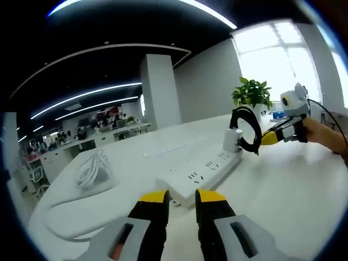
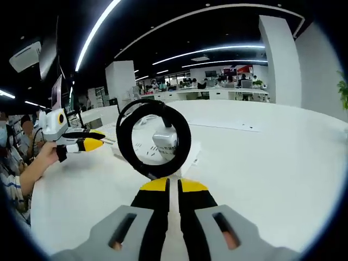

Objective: Straighten the power strip on the desk, plug the charger into it

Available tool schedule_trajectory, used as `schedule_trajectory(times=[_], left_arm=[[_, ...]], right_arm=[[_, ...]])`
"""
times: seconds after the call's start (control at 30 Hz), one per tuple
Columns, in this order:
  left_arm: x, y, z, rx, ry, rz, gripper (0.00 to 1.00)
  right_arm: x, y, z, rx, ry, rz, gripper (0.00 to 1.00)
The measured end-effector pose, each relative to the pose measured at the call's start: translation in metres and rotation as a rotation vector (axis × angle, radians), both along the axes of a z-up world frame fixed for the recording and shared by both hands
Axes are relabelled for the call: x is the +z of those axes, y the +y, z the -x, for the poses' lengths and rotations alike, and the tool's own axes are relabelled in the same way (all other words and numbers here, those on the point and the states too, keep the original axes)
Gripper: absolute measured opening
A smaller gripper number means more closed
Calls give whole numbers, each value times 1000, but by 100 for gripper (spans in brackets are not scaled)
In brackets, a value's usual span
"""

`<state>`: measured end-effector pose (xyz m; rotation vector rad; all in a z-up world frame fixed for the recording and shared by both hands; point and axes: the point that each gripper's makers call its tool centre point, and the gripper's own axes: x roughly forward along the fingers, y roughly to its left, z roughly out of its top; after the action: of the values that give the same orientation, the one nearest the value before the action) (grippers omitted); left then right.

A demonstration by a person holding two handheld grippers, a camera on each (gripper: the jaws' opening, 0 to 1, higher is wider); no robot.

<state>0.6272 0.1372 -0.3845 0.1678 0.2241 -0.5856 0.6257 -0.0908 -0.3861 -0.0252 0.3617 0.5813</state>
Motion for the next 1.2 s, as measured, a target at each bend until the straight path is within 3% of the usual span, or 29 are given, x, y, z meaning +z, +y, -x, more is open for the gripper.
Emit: schedule_trajectory(times=[0.3, 0.5, 1.0, 1.2], left_arm=[[4, -12, 15, -58, 14, 5, 18], [4, -13, 23, -73, 16, -25, 20], [8, -10, 56, -30, 72, 63, 24], [8, -5, 63, -9, 53, 34, 25]], right_arm=[[0, 6, 23, 2, -7, 53, 10], [5, 6, 41, 1, -15, 28, 10], [11, 2, 72, -14, -29, 0, 11], [14, 4, 80, -6, -36, -9, 12]])
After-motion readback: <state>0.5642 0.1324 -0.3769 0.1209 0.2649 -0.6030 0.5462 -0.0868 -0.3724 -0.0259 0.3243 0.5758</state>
